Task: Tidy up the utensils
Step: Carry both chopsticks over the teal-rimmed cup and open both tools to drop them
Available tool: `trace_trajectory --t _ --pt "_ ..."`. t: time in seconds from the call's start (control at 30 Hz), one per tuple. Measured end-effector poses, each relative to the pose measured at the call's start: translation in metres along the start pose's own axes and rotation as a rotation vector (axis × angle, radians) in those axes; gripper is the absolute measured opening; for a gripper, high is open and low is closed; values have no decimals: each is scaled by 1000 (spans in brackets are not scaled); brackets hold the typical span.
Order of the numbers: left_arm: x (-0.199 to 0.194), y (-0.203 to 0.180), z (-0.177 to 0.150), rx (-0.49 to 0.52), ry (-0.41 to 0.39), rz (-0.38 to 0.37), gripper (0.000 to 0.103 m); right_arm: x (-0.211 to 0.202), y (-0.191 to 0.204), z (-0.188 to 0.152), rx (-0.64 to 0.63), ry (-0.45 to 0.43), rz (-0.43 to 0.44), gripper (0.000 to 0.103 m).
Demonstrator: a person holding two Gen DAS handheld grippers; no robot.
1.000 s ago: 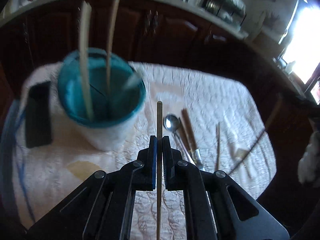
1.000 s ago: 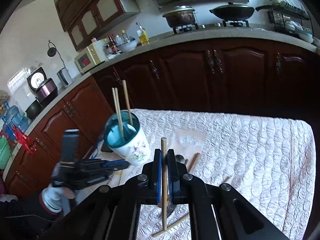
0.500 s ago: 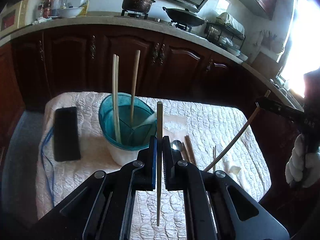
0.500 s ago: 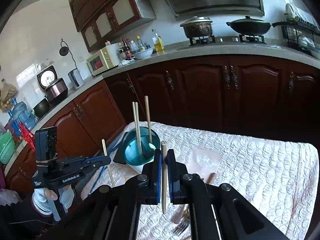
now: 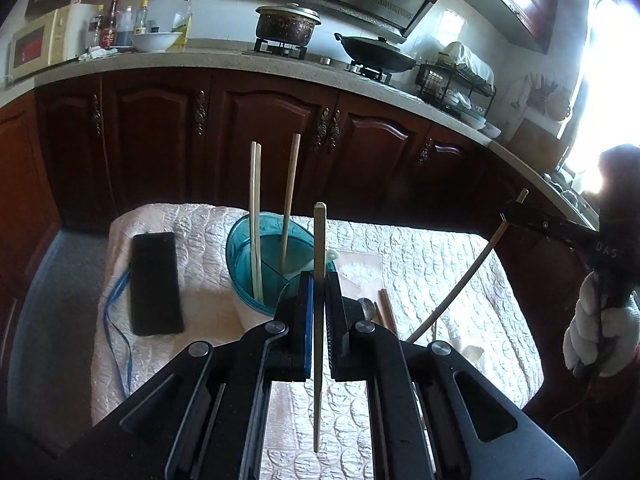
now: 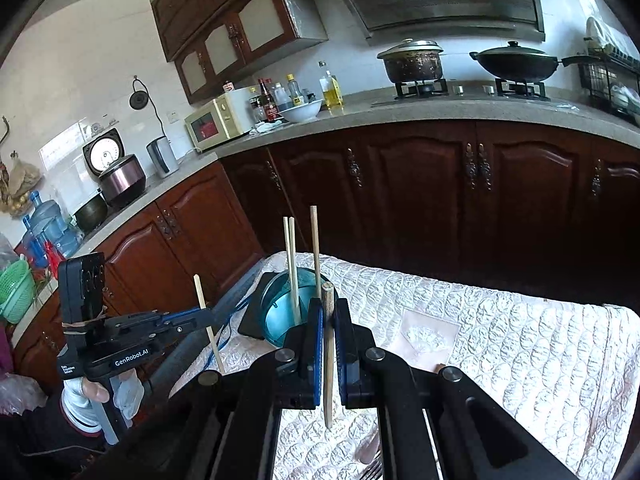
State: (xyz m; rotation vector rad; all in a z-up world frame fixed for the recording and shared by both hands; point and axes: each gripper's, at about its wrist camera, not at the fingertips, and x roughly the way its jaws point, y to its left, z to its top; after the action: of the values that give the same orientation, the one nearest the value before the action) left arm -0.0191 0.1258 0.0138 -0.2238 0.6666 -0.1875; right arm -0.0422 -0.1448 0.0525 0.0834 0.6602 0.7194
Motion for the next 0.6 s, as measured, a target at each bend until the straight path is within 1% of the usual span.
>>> trace_trajectory --t 0.17,0.33,0.47,0.6 --pt "-19 6 13 -2 -42 0 4 1 5 6 -6 -5 12 5" --pt "-42 14 40 -18 -126 14 4 0 12 20 -13 -25 51 5" --pt "-48 17 63 -29 -204 56 4 0 17 36 -7 -56 78 5" --pt "-38 19 85 -27 -255 106 4 4 24 53 -13 -90 84 5"
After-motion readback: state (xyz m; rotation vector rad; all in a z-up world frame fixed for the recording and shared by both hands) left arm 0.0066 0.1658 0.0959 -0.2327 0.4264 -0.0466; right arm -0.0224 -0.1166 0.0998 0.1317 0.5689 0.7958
